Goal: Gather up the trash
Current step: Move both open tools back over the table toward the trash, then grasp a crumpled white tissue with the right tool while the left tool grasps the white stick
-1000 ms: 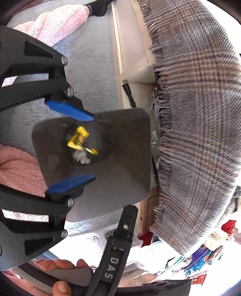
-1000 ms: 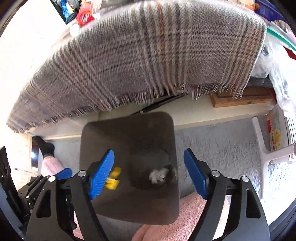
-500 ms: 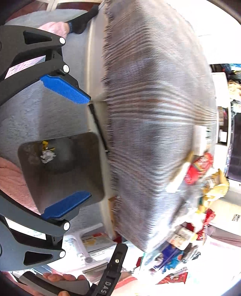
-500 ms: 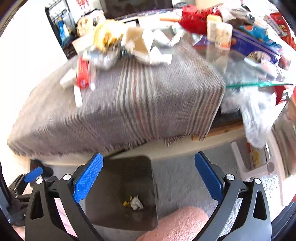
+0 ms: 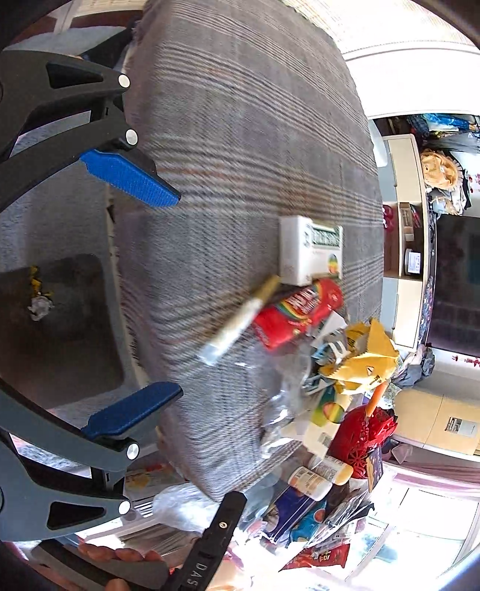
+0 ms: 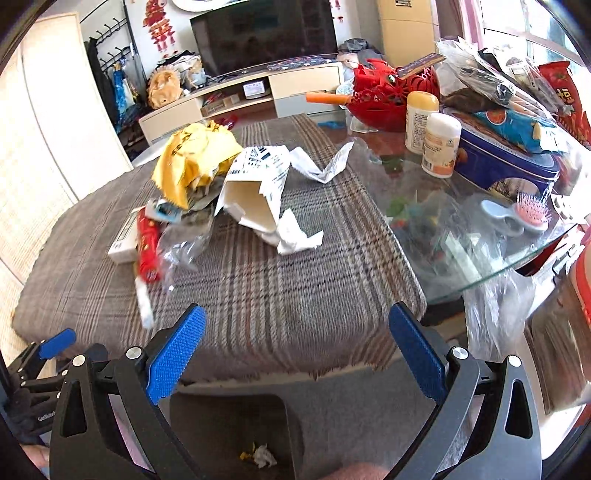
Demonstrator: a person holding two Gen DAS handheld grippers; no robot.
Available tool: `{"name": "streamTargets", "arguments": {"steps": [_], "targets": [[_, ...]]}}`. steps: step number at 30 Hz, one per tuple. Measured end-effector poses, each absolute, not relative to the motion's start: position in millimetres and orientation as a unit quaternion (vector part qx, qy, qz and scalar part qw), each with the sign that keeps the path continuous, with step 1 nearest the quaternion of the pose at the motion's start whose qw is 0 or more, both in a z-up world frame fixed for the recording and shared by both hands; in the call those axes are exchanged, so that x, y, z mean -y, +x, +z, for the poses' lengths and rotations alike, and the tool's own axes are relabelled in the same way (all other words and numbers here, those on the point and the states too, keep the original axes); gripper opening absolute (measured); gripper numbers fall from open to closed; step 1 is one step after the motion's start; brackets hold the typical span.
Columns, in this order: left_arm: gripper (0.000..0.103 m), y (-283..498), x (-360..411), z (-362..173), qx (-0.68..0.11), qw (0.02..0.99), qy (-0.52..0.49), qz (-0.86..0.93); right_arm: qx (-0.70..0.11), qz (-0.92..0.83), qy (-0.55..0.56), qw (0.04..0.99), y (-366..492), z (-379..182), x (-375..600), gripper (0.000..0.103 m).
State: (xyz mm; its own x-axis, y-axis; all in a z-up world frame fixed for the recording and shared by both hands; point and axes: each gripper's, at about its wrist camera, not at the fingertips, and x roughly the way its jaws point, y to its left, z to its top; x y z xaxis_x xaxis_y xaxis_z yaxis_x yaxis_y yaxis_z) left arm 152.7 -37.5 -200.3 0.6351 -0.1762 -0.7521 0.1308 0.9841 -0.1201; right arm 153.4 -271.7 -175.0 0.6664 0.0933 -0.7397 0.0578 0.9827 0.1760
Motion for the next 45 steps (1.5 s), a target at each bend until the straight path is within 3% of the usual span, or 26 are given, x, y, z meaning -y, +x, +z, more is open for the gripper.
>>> {"name": "streamTargets", "arguments": {"steps": [21, 28, 31, 34, 40, 45], "targets": [[0.084, 215.6, 67.9, -216.9, -0.427, 0.902, -0.020, -0.067, -0.406, 0.028, 0.081, 0.910, 210.3, -183.2, 284.4, 0.098], [0.078, 223.1, 73.5, -224.1, -0.433, 0.899, 0.002, -0.057, -0.411, 0.045, 0.060, 0.908, 222.8, -189.0, 274.8, 0.092], [0.068, 220.8, 67.9, -227.6, -0.436, 0.898, 0.010, -0.049, -0.409, 0.047, 0.044, 0.911, 227.2, -192.0, 267.5, 0.091], [0.068, 218.6, 57.6, -228.3, -0.433, 0.900, 0.010, -0.046, -0.418, 0.039, 0.031, 0.907, 235.2, -200.5, 263.9, 0.089], [0.058, 224.8, 44.6, -228.0, -0.432, 0.901, 0.012, -0.039, -0.433, 0.027, 0.033, 0.900, 250.4, -215.7, 268.6, 0.071], [0.044, 223.6, 40.7, -227.6, -0.426, 0.904, 0.021, -0.033, -0.426, 0.016, 0.016, 0.905, 251.7, -218.8, 264.1, 0.041]]}}
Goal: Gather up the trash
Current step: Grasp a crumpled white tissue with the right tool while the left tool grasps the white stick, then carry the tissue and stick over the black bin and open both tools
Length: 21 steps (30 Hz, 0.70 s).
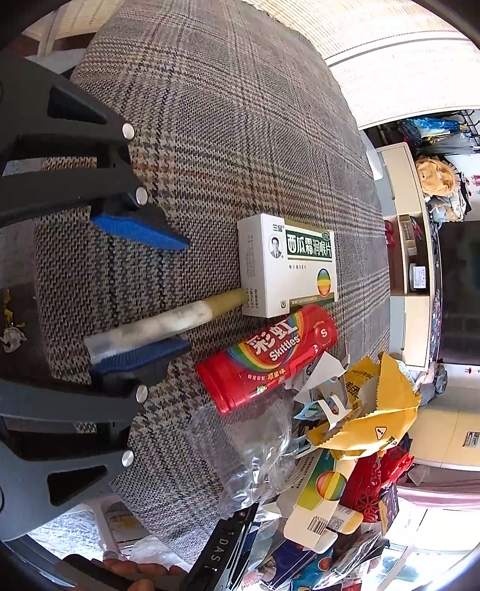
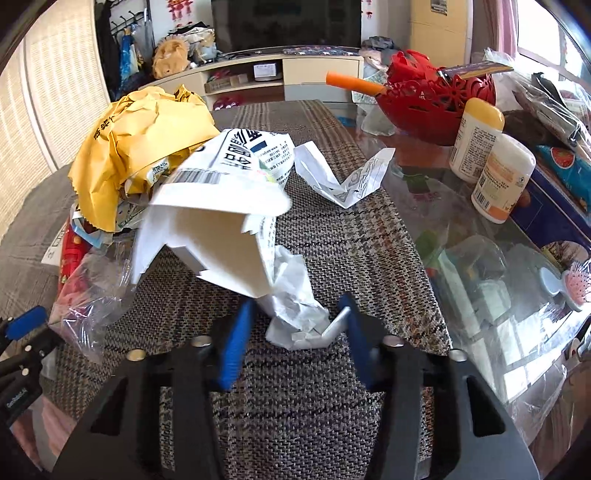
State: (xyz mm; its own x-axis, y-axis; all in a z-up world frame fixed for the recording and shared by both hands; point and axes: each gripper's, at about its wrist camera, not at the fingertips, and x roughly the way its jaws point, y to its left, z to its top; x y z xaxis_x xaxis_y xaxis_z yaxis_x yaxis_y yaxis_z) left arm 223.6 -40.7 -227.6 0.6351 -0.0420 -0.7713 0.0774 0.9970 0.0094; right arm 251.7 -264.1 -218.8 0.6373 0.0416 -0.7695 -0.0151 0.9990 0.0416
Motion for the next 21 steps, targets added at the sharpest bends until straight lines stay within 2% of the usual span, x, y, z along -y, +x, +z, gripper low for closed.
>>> {"name": "streamTargets", "arguments": {"steps": [2, 3, 7, 21], "targets": [[0.034, 220.9, 39.0, -227.3, -0.424, 0.905, 0.022, -0.029, -0.424, 0.012, 0.011, 0.905, 248.8, -218.1, 264.3, 0.034], [0.032, 219.3, 38.5, -227.0, -0.424, 0.905, 0.022, -0.029, -0.424, 0.013, 0.012, 0.905, 245.9, -218.2, 265.5, 0.028], [0.013, 213.0, 35.9, -225.0, -0.426, 0.904, 0.019, -0.030, -0.430, 0.022, 0.026, 0.902, 229.0, -214.9, 269.2, 0.022], [0.010, 187.4, 39.2, -224.4, -0.441, 0.896, 0.041, -0.041, -0.455, 0.053, 0.042, 0.888, 191.1, -211.6, 247.2, 0.022]]}}
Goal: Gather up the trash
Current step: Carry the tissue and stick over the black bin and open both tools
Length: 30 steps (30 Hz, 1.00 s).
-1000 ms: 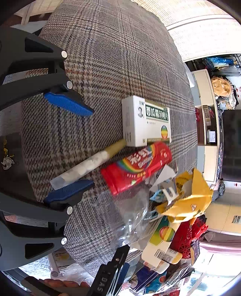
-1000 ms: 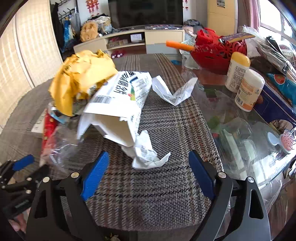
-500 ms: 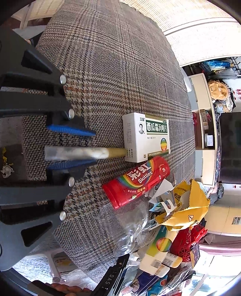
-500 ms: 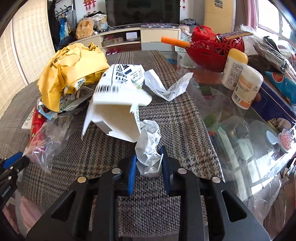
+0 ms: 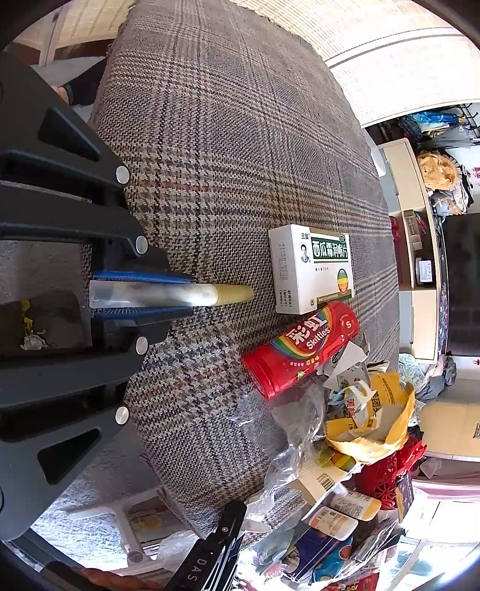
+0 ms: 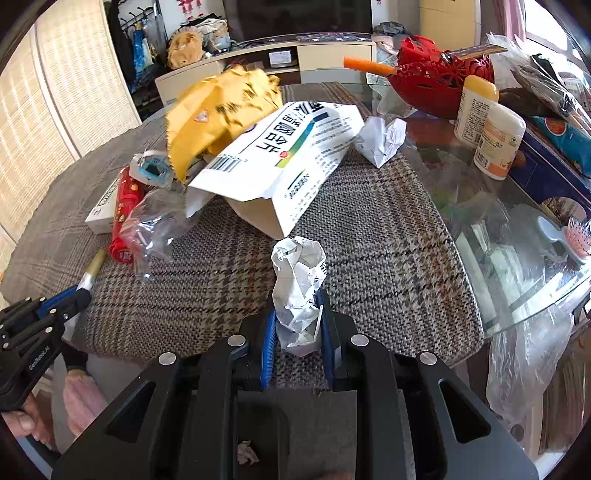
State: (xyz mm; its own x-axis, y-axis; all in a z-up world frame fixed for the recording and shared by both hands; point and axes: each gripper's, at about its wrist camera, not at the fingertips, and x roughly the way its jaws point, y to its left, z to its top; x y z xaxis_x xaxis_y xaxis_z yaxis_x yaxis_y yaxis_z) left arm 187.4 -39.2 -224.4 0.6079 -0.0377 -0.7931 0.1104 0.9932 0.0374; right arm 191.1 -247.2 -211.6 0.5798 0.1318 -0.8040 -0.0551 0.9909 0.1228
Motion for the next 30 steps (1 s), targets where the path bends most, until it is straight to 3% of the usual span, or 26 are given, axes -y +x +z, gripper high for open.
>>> {"name": "streamTargets", "arguments": {"steps": [22, 30], "targets": [[0.010, 127.4, 24.0, -223.1, -0.449, 0.890, 0.008, -0.084, -0.470, 0.112, 0.072, 0.873, 122.6, -208.8, 211.4, 0.022], [0.010, 82.3, 25.4, -244.4, -0.468, 0.879, -0.018, -0.088, -0.515, 0.119, 0.057, 0.847, 95.2, -247.5, 200.1, 0.022]]}}
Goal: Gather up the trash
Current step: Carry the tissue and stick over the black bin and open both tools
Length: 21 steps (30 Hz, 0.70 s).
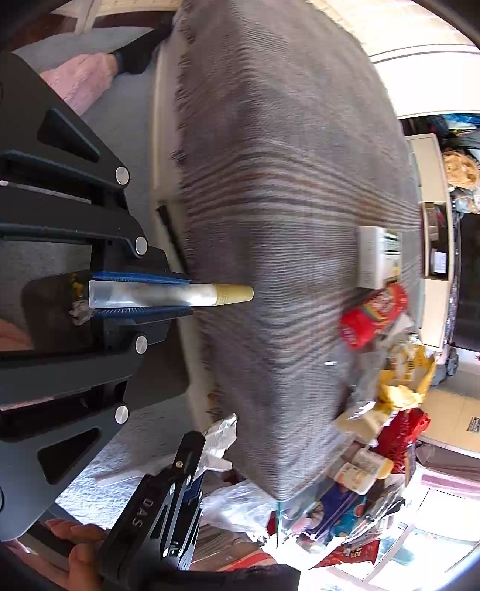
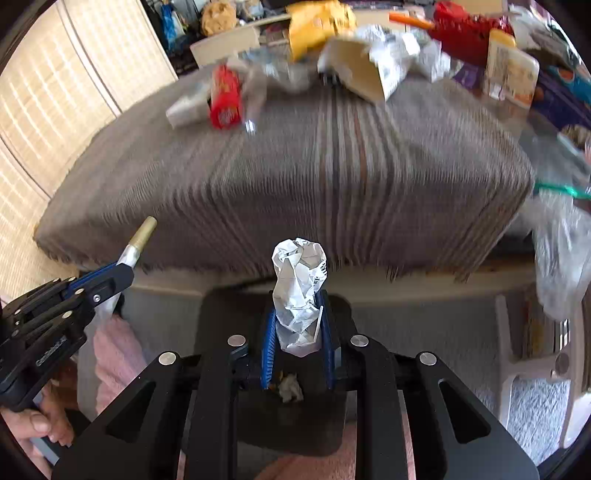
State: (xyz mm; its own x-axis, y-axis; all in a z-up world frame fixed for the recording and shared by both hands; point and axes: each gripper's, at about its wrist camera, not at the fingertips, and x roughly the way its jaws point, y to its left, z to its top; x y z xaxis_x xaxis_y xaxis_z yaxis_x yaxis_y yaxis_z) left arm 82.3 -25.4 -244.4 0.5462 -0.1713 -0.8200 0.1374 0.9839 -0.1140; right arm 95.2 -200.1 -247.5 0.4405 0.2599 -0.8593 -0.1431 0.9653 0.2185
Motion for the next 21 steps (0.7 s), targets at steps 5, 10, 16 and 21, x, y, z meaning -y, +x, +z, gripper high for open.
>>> {"name": "streamTargets", "arguments": {"steps": [5, 10, 16, 21], "targets": [[0.010, 61.3, 25.2, -289.8, -0.513, 0.853, -0.029, -0.093, -0.547, 0.117, 0.057, 0.827, 83.7, -277.1, 198.2, 0.022], [0.010, 49.1, 32.6, -320.0, -0.541, 0.834, -0.027, -0.103, -0.559, 0.115, 0.056, 0.819, 76.0, -293.4, 189.8, 0.022], [0.010, 47.1, 35.6, -333.3, -0.554, 0.825, -0.030, -0.111, -0.574, 0.111, 0.051, 0.810, 75.0, -310.7, 186.3, 0.022], [0.010, 48.9, 36.6, -339.6, -0.560, 0.819, -0.035, -0.117, -0.580, 0.109, 0.050, 0.806, 73.9, -317.7, 182.5, 0.022]]}}
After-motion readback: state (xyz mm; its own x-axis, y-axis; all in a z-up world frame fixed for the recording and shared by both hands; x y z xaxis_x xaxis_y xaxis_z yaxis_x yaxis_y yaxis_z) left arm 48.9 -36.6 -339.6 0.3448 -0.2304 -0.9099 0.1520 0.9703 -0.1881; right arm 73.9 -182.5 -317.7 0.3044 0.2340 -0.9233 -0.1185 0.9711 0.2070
